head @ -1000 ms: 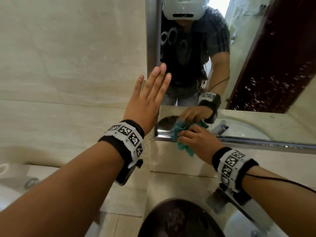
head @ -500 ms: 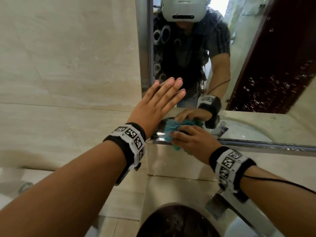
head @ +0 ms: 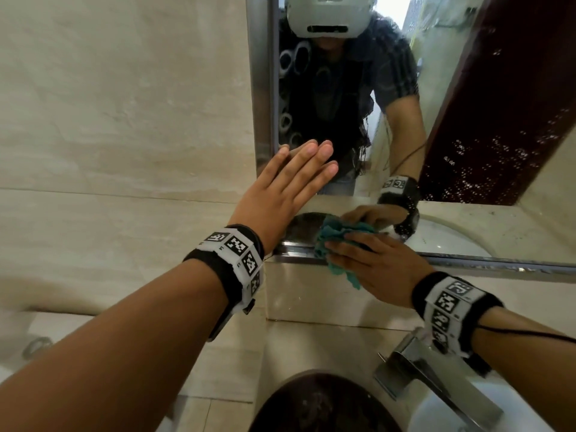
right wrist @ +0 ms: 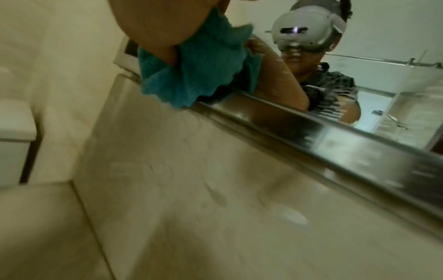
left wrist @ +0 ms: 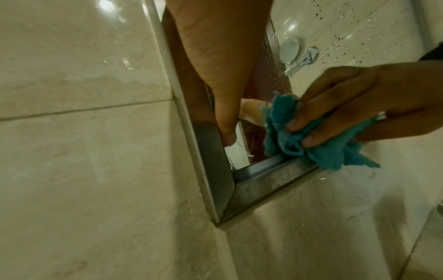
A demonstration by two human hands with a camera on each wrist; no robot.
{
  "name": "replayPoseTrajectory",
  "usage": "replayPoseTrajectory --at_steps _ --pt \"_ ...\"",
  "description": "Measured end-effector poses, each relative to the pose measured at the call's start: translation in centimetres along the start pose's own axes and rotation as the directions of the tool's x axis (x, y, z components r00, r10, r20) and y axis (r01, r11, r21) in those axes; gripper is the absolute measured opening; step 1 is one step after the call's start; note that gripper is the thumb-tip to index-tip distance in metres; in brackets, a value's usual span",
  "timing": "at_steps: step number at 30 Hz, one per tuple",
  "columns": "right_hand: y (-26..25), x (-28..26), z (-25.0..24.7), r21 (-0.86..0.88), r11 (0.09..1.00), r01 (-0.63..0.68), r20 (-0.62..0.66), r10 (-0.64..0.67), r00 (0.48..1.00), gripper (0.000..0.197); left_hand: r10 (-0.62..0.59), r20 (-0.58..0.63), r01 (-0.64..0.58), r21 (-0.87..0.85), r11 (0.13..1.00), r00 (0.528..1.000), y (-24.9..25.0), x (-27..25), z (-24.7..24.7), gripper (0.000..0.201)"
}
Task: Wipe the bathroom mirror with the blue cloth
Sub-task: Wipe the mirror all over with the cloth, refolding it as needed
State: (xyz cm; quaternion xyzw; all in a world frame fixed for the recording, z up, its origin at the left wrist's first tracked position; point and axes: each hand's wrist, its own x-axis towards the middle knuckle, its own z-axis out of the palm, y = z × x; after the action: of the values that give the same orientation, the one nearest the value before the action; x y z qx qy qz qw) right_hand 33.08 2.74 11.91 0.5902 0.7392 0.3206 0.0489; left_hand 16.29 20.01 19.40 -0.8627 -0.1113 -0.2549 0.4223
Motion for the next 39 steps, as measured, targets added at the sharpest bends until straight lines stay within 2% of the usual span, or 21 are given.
replayPoseTrajectory --at_steps 2,4,9,12,16,18,22,24,26,29,32,37,39 --pt "0.2 -0.5 0.1 0.009 0.999 -0.032 0.019 0.032 0.999 0.066 -0.003 -0.006 0.003 -0.001 1.0 1.0 0.3 0.1 0.0 0.084" --pt "-0.2 1.0 0.3 0.042 0.998 -0.051 -0.019 0.052 0.998 0.064 -0.006 -0.014 0.006 0.001 1.0 1.0 0.5 0.1 0.0 0.077" --pt "-1.9 5.3 0.5 0.145 0.989 0.007 -0.092 0.007 0.996 0.059 -0.015 -0.02 0.015 -0.008 1.0 1.0 0.5 0.1 0.3 0.075" --pt "-1.1 4.0 0.0 0.182 0.983 0.038 -0.085 -0.023 0.996 0.061 -0.021 -0.03 0.021 -0.014 1.0 0.999 0.6 0.1 0.1 0.074" --pt "0.5 -0.1 -0.5 0.189 0.981 -0.033 0.008 0.032 0.999 0.075 -0.026 -0.043 0.026 -0.014 1.0 0.999 0.6 0.1 0.3 0.078" --pt "0.5 0.5 -0.5 0.171 0.985 -0.011 -0.003 0.012 1.0 0.068 -0.025 -0.038 0.024 -0.019 1.0 0.999 0.6 0.1 0.3 0.077" --pt "-2.1 5.9 -0.4 0.154 0.987 0.043 -0.116 -0.025 0.993 0.044 -0.03 -0.031 0.029 -0.018 0.999 0.999 0.7 0.1 0.6 0.082" --pt "-3.1 7.3 0.0 0.198 0.98 0.014 -0.147 0.015 0.989 0.047 -0.025 -0.022 0.024 -0.016 1.0 0.999 0.6 0.1 0.5 0.085" --pt "-2.8 6.0 0.6 0.236 0.972 0.01 -0.146 0.025 0.989 0.054 -0.028 -0.022 0.027 -0.034 0.999 0.999 0.5 0.1 0.4 0.086" --pt "-0.6 1.4 0.5 0.172 0.984 -0.039 -0.105 0.058 0.993 0.06 -0.047 -0.04 0.045 -0.04 0.998 0.998 0.6 0.1 0.6 0.087" --pt "0.2 -0.5 -0.1 0.137 0.987 -0.087 -0.084 0.099 0.992 0.054 -0.04 -0.025 0.038 -0.046 0.998 0.999 0.7 0.1 0.5 0.079" --pt "-2.7 5.1 0.3 0.227 0.972 -0.059 -0.127 0.089 0.988 0.04 -0.012 -0.023 0.011 -0.036 0.999 1.0 0.4 0.0 0.4 0.075" --pt "-3.7 6.6 0.5 0.265 0.962 -0.063 -0.138 0.103 0.985 0.044 0.003 -0.026 -0.005 -0.063 0.998 1.0 0.0 -0.1 0.3 0.077"
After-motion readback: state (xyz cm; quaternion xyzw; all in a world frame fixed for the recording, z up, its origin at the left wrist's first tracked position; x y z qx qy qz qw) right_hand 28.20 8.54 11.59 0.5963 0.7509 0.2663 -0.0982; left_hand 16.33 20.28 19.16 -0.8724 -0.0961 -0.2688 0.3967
